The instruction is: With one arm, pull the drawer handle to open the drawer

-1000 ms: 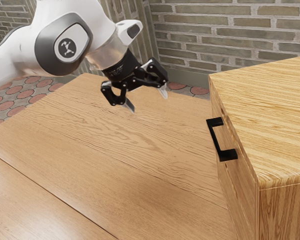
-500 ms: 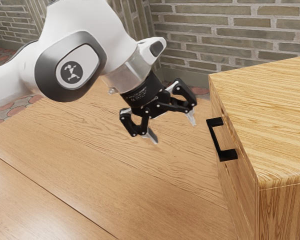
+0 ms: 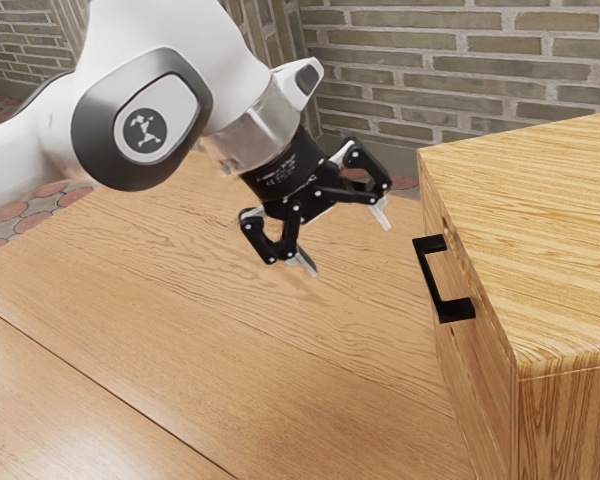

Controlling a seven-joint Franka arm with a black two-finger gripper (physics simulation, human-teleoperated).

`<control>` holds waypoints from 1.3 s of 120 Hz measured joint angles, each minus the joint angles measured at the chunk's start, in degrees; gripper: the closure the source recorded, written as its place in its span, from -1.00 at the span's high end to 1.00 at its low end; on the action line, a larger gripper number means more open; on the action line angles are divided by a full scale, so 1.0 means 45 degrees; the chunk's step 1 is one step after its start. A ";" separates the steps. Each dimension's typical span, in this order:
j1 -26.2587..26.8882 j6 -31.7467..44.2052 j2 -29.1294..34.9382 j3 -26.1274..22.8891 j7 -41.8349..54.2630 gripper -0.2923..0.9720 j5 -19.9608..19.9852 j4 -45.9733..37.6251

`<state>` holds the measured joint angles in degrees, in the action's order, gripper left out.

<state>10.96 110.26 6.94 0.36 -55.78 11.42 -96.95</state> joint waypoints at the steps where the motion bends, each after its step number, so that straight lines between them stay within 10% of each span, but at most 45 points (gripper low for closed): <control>1: 0.0002 0.0002 -0.0031 -0.0003 -0.0016 0.54 0.0006 0.0039; 156: 0.1455 0.0186 -0.0283 -0.0027 -0.1201 0.54 -0.0004 0.0108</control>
<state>17.51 111.10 5.66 0.24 -61.18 11.41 -96.46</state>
